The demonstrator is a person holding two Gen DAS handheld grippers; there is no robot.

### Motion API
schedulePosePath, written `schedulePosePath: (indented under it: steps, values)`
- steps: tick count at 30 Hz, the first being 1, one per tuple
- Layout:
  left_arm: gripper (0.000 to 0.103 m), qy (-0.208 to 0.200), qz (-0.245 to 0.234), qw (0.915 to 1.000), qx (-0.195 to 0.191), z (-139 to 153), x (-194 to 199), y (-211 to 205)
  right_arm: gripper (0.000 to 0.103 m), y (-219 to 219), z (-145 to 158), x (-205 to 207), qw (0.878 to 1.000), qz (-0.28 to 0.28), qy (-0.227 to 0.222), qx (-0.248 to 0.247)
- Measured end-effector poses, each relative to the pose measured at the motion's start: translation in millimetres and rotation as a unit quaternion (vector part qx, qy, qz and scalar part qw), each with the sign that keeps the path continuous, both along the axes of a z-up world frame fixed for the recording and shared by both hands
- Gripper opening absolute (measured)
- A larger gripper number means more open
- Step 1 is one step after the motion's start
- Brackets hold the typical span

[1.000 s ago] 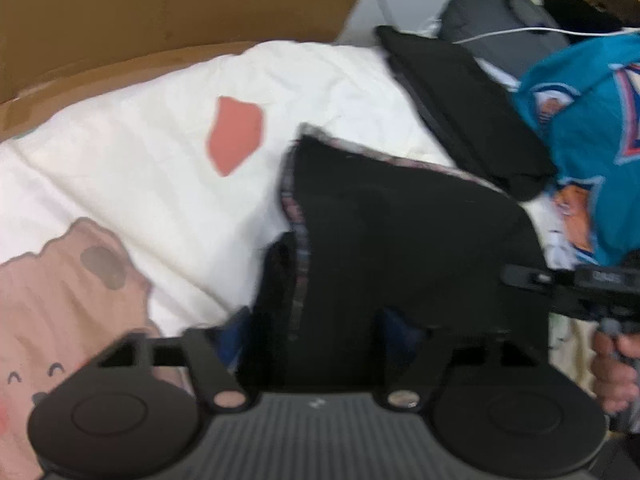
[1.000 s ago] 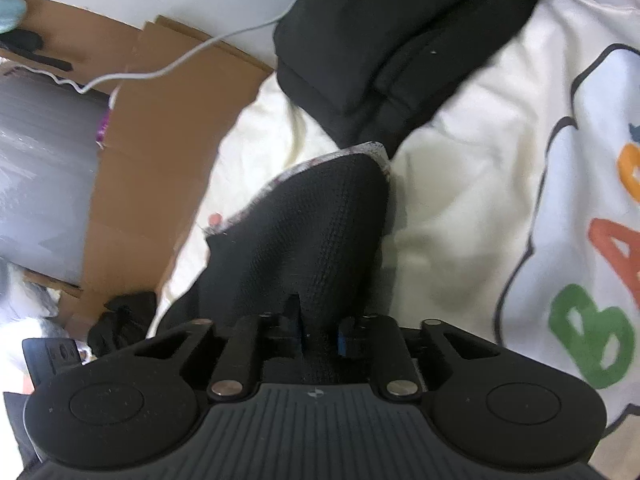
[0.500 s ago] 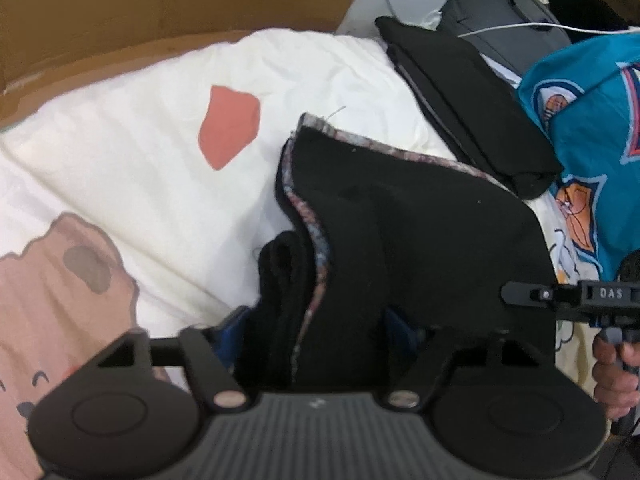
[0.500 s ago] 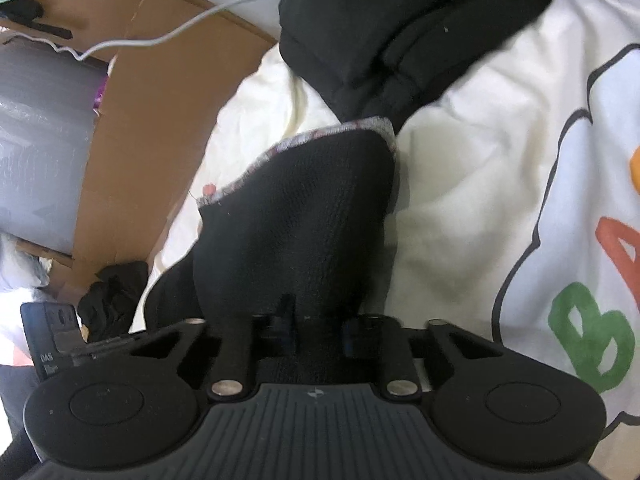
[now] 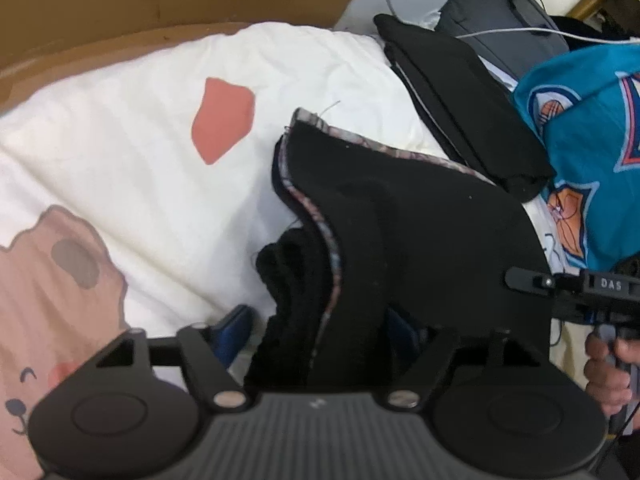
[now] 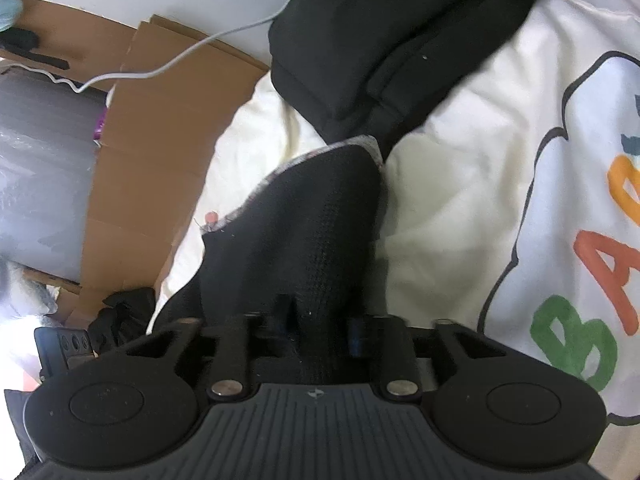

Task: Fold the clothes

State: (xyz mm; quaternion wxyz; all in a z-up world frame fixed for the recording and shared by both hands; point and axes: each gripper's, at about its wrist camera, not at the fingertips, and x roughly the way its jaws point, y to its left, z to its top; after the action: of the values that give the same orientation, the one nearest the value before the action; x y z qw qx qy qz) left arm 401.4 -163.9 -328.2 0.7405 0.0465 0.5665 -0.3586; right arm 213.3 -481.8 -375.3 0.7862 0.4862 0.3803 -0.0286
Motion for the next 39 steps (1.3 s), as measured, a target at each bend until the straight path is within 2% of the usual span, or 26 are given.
schedulePosePath:
  steps: [2,5,7,9,10,11,14,18,26,34,39]
  values:
    - [0.082,0.001,-0.004,1.0,0.0,-2,1,-2,0.045,2,-2,2,1.0,0.008,0.006,-0.001]
    - [0.086,-0.001,-0.012,0.9999,0.006,-4,1,-8,0.046,9,-5,6,0.999,0.03,0.013,-0.002]
    - [0.085,-0.015,-0.024,0.9995,0.016,-3,-2,-13,0.045,14,-6,8,0.999,0.039,0.014,-0.007]
    - [0.064,-0.027,-0.03,0.999,0.019,-1,-5,-16,0.038,15,-6,8,0.999,0.04,0.015,-0.011]
    - [0.061,-0.03,-0.031,0.9989,0.017,1,-7,-17,0.027,14,-6,7,0.999,0.037,0.016,-0.011]
    - [0.054,-0.036,-0.032,0.9987,0.017,2,-9,-18,0.023,14,-5,7,0.999,0.036,0.016,-0.01]
    - [0.045,-0.044,-0.033,0.9984,0.013,6,-13,-18,0.017,17,-1,6,0.999,0.037,0.011,-0.022]
    - [0.04,-0.056,-0.036,0.9978,0.006,12,-18,-17,0.014,20,8,5,0.999,0.037,0.003,-0.04]
    - [0.036,-0.073,-0.023,0.997,-0.012,27,-32,-17,0.012,29,36,-5,0.995,0.034,-0.022,-0.086]
    - [0.035,-0.102,-0.014,0.9944,0.022,52,-66,-16,0.011,48,64,-24,0.991,0.036,-0.035,-0.124]
    - [0.035,-0.12,-0.008,0.9926,0.021,76,-88,-6,0.011,57,84,-35,0.988,0.045,-0.039,-0.143]
